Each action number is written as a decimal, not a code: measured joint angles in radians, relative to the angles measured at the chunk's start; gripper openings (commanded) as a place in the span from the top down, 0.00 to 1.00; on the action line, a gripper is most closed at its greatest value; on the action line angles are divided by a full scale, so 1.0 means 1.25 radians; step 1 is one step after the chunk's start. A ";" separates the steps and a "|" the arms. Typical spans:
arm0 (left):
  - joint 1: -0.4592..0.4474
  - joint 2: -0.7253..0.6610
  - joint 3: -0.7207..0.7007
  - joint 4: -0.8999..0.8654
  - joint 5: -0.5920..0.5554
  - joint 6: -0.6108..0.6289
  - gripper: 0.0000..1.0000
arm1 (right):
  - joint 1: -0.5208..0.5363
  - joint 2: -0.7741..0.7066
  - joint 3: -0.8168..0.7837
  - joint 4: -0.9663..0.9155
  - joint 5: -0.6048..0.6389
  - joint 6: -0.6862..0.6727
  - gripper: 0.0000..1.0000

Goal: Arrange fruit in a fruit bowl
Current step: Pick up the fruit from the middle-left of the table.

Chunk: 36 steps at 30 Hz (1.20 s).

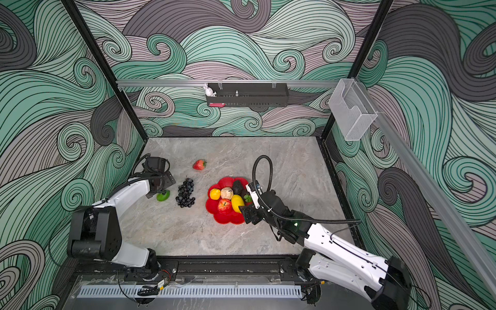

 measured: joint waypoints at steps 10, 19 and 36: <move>0.018 0.094 0.021 -0.020 0.115 0.019 0.05 | -0.001 -0.024 -0.043 0.017 -0.008 0.005 0.12; -0.008 0.007 -0.071 -0.037 0.131 -0.027 0.13 | -0.001 -0.037 -0.050 0.020 -0.009 0.002 0.11; -0.011 0.041 -0.072 -0.037 0.118 -0.044 0.37 | -0.001 -0.024 -0.050 0.023 -0.019 -0.001 0.11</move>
